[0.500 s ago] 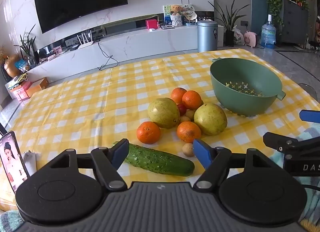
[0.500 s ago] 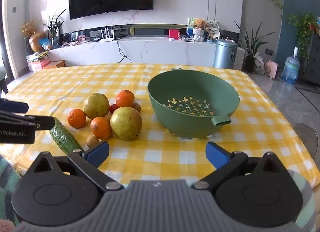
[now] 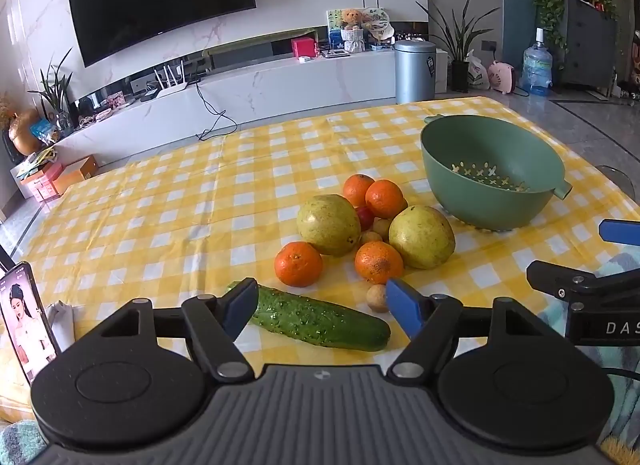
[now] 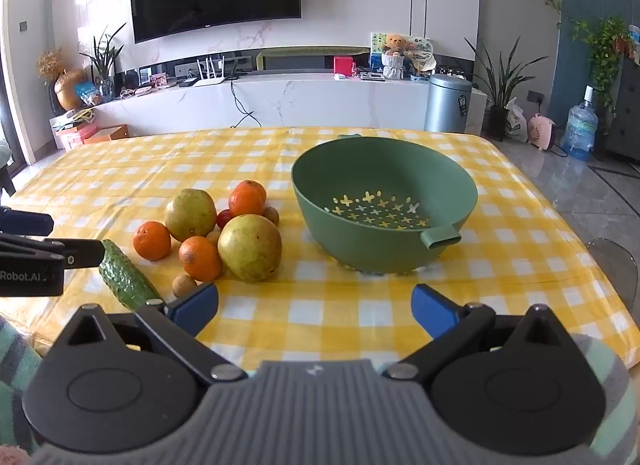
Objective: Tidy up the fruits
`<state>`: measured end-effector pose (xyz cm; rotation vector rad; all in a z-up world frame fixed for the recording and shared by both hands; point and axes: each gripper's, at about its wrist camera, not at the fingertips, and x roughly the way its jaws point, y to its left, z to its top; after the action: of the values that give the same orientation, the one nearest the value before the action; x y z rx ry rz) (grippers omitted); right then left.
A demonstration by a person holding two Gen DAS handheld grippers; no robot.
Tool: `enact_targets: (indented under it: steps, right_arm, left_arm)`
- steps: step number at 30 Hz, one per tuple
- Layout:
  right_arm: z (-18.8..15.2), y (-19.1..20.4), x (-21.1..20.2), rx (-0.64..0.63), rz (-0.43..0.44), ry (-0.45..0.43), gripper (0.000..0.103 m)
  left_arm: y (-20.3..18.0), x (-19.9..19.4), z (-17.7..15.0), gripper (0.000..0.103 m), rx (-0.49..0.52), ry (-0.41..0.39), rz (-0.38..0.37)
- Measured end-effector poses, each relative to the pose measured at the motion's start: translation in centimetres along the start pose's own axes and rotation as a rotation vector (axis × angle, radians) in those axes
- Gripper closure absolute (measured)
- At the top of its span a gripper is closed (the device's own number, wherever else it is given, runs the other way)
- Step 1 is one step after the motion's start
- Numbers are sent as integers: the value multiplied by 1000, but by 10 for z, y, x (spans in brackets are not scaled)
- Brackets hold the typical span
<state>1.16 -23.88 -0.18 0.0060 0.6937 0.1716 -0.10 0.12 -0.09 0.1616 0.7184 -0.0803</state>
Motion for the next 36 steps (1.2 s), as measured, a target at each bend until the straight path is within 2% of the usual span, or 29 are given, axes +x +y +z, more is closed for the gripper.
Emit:
enact_targets:
  steps: [36]
  right_arm:
    - [0, 8, 6, -3, -27, 11, 4]
  left_arm:
    - [-4, 1, -2, 17, 16, 8, -6]
